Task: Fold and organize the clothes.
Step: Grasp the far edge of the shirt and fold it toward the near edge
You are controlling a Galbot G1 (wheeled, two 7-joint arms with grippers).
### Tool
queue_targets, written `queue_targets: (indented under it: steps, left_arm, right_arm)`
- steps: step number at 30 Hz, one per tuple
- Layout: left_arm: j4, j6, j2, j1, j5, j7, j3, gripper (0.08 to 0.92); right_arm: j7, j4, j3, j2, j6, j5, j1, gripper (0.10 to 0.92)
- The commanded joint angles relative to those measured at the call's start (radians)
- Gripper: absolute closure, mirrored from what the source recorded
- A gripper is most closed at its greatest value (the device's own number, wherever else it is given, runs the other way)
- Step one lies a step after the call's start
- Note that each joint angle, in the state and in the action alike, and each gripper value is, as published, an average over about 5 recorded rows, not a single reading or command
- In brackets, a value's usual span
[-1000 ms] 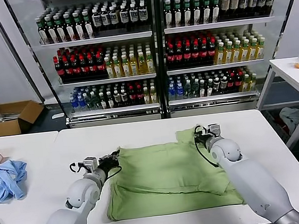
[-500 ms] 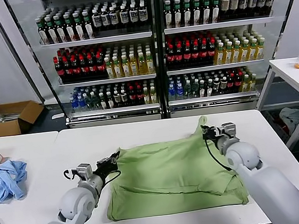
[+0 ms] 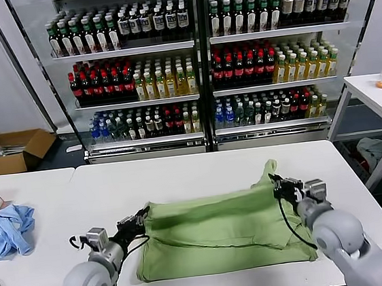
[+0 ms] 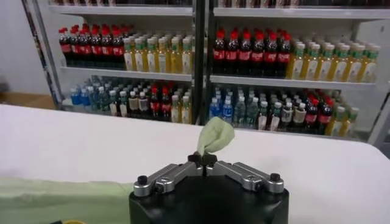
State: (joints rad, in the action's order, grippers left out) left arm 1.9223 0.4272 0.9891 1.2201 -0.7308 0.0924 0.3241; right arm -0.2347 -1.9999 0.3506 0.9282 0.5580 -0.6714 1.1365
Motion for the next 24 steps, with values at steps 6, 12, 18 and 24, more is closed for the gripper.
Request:
queue_targets:
  steps: [6,12,18,24]
  left_arm:
    - [0.055,0.035,-0.01,0.146,0.09,0.007,0.006,0.908]
    - [-0.003,0.036,0.005,0.099,0.168,0.007,-0.036,0.905]
    - [-0.016,0.02,0.028,0.08,0.236,0.025,-0.053,0.789]
    - [0.058,-0.007,0.079,0.128,0.316,0.09,-0.041,0.615]
  right_arm:
    - [-0.044,-0.116,0.089,0.011,0.019,0.05,0.25,0.92]
    - [-0.082,-0.055,0.054,0.034,0.021,0.072,0.221,0.92]
    - [-0.089,-0.035,0.036,0.056,0.021,0.107,0.217,0.837]
    - [-0.083,-0.087,0.048,0.053,0.006,0.158,0.235,0.664]
